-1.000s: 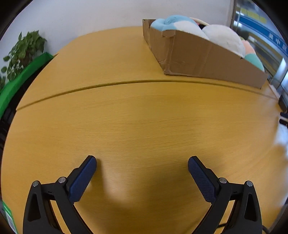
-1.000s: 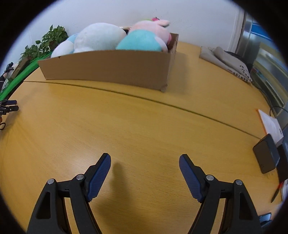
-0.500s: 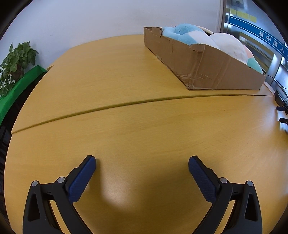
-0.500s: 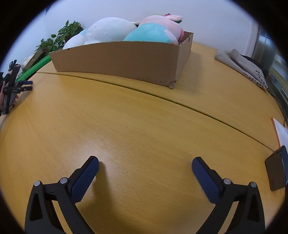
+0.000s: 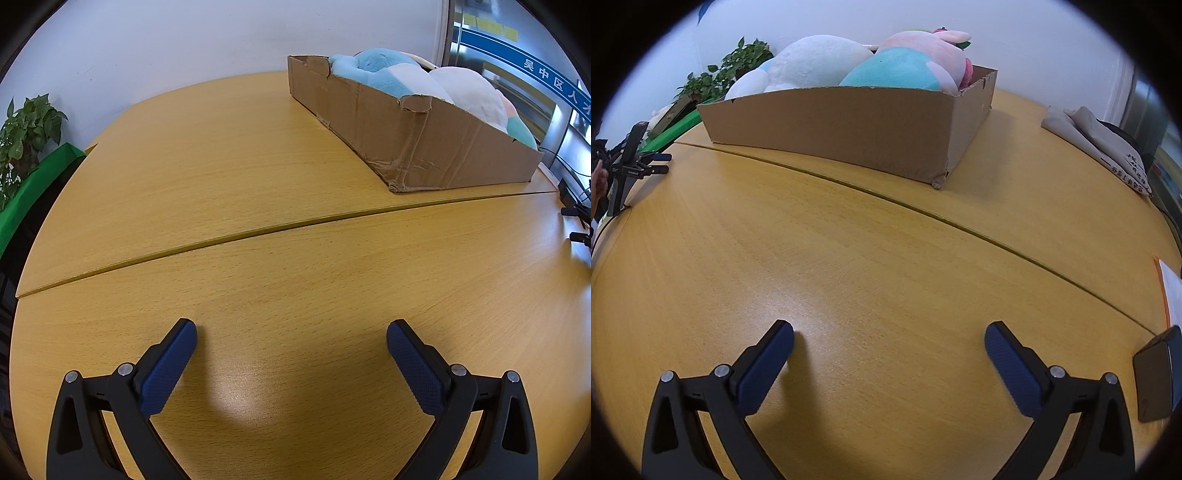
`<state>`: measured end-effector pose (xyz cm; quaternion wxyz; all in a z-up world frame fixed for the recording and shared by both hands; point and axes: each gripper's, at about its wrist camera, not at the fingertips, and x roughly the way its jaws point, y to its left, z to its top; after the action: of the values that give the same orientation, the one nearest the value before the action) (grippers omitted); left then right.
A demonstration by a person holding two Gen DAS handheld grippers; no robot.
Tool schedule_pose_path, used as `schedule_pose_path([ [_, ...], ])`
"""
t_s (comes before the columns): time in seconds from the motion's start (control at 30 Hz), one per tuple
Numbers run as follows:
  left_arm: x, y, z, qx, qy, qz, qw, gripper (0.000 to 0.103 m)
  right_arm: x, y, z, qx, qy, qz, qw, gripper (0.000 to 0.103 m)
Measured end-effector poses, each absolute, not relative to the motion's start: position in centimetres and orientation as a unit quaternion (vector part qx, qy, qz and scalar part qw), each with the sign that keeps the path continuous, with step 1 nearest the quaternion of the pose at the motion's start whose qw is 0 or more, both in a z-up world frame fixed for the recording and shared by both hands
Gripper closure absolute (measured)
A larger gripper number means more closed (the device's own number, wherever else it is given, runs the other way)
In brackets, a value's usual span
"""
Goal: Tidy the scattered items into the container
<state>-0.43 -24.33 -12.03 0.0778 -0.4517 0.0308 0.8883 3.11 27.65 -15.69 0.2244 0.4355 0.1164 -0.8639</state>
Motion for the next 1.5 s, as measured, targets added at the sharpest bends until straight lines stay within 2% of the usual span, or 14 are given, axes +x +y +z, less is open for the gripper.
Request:
schedule_pose_path([
  [0.43, -0.7, -23.4, -12.2, -0.452, 0.027, 0.889, 0.067, 0.0, 1.7, 29.6, -15.7, 0.426, 0.148, -0.845, 0.287, 0.0],
  [1.5, -0.6, -24.0, -12.1, -0.452, 0.019, 0.89, 0.055, 0.0, 1.9, 29.4, -15.9, 0.427, 0.147, -0.846, 0.285, 0.0],
])
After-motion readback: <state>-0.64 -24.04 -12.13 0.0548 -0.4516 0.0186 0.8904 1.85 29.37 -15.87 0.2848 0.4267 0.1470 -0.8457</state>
